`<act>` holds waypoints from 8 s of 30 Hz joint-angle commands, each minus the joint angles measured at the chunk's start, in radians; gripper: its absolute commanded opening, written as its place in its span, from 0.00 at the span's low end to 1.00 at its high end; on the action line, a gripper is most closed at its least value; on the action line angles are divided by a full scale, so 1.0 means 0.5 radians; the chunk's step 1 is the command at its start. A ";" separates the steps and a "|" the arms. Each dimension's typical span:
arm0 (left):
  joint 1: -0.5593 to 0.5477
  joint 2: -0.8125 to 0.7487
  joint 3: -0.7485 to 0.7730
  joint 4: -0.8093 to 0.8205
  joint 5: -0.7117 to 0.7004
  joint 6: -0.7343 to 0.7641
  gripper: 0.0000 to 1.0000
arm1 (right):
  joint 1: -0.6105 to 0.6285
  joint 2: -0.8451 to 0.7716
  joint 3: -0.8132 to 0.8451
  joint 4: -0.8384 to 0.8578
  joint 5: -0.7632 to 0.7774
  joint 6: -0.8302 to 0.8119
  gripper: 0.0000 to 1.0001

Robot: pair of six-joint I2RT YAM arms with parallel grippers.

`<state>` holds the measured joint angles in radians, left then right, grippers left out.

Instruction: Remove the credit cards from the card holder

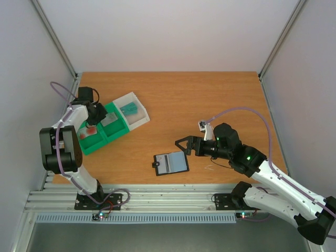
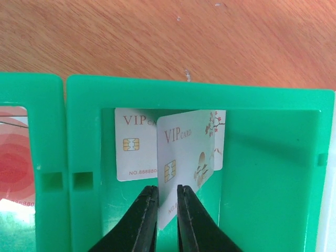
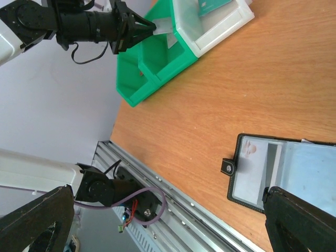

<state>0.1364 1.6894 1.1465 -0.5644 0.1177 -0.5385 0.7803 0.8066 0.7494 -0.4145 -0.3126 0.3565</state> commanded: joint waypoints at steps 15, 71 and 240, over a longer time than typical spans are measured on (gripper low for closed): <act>0.009 -0.100 0.118 -0.117 -0.042 0.042 0.31 | 0.009 -0.035 0.111 -0.141 0.047 -0.086 0.98; -1.206 -0.941 -1.241 0.613 0.911 -0.590 0.45 | 0.042 1.383 0.054 -0.164 0.216 -0.252 0.56; -1.653 -0.443 -1.103 1.334 1.001 -0.991 0.29 | 0.308 1.201 -0.185 0.325 0.577 -0.066 0.15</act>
<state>-0.6685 1.4666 0.5571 0.0742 0.6315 -1.0252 0.9314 1.4555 0.6643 -0.2012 -0.0990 0.3386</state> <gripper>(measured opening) 0.289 0.144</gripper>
